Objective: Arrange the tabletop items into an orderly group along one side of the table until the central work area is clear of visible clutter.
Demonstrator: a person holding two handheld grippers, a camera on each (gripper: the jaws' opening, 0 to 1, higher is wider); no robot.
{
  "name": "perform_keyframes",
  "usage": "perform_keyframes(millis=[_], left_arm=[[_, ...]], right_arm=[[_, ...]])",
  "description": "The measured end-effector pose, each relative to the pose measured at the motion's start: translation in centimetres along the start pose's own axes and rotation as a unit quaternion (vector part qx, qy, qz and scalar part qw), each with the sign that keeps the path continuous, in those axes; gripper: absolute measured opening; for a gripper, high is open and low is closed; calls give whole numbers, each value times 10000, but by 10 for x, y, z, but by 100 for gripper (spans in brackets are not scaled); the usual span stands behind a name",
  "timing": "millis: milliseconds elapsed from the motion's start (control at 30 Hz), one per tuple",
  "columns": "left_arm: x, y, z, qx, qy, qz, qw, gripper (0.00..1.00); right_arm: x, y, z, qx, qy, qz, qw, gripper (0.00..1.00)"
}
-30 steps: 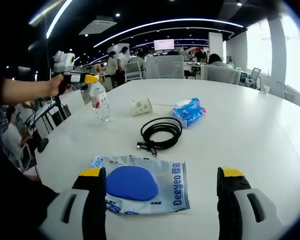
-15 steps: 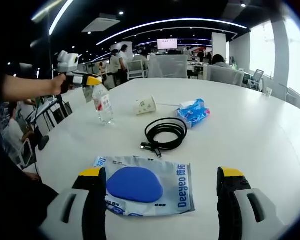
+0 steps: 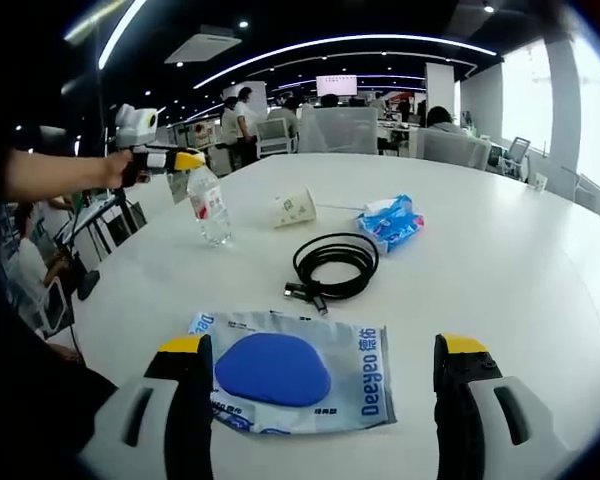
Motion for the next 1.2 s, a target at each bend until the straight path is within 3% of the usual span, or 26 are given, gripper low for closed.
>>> perform_keyframes(millis=[267,500,667,767,867,1200], left_arm=[[8,2,1,118,30,170,9998,25],[10,-7,1,-47,32,247,9997,26],[5,-5,12,188,198,414,9988,32],[3,-4,18,278,430,368,9980,43],[5,-4,28,339,516,470,9970,44],[39,-13,47,178,709,476,9962,59]], right_arm=[[0,-1,0,1,6,-8,10000,88],[0,2,0,57,14,-25,10000,88],[0,4,0,132,49,-14,9999,89],[-1,5,0,160,83,6,9998,89],[-2,7,0,196,126,56,9997,89],[3,16,3,474,141,75,9987,93]])
Point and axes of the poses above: the point that each gripper's makers call its tool centre point, and the gripper's own axes: z roughly backward along the fingers, x roughly to its right, y roughly out of its top, the point moved 7 cm from there along z, roughly backward along the fingers, and after that the axes turned 8 degrees about -x, right-handed, at the moved point
